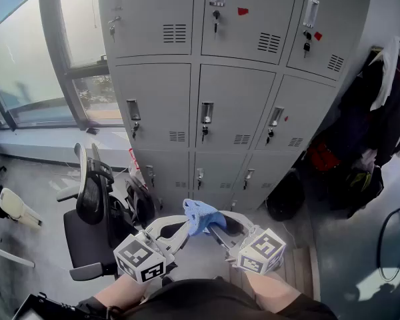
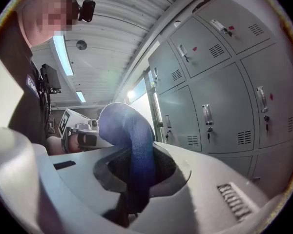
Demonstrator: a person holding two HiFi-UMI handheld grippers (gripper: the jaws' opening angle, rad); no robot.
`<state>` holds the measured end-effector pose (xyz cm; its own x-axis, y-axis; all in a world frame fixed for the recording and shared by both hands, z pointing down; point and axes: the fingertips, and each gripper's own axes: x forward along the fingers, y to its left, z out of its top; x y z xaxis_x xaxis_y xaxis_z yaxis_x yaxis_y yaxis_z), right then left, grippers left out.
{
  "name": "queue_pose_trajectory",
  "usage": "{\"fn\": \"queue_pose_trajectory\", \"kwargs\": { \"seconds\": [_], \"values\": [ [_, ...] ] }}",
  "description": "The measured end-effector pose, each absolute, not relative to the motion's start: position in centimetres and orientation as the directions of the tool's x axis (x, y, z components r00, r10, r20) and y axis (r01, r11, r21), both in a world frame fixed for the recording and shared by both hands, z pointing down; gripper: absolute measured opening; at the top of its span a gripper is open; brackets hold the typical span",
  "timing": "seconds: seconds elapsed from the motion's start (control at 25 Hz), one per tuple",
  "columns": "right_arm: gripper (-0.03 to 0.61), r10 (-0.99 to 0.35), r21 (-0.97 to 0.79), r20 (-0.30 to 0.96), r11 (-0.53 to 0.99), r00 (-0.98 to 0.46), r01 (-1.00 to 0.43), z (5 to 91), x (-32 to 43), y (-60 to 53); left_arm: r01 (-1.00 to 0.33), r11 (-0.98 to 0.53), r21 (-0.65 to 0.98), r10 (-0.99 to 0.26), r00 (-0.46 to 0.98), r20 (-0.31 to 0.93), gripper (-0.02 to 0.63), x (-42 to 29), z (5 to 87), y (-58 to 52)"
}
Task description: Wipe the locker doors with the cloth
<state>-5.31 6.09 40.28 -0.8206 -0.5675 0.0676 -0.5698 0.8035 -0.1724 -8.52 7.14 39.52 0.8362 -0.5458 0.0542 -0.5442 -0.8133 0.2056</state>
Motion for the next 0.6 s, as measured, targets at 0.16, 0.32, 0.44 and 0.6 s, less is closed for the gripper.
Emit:
{"fn": "queue_pose_trajectory", "kwargs": {
  "seconds": [0.16, 0.32, 0.44, 0.6],
  "values": [
    [0.057, -0.572, -0.177, 0.069, 0.799, -0.817, -0.574, 40.5, -5.0, 5.8, -0.548, -0.81, 0.209, -0.549, 0.834, 0.057, -0.002, -8.4, 39.6, 6.8],
    [0.057, -0.57, -0.183, 0.071, 0.799, -0.819, -0.572, 40.6, -4.9, 5.6, -0.545, -0.811, 0.21, -0.547, 0.835, 0.056, -0.002, -8.1, 39.8, 6.6],
    [0.057, -0.559, -0.182, 0.068, 0.808, -0.827, -0.561, 40.6, -4.8, 5.6, -0.546, -0.81, 0.213, -0.548, 0.835, 0.056, -0.002, -7.8, 39.8, 6.5],
    [0.057, -0.541, -0.211, 0.061, 0.815, -0.839, -0.54, 40.8, -4.5, 5.7, -0.547, -0.81, 0.211, -0.548, 0.834, 0.061, -0.002, -7.2, 39.9, 6.3]
  ]
}}
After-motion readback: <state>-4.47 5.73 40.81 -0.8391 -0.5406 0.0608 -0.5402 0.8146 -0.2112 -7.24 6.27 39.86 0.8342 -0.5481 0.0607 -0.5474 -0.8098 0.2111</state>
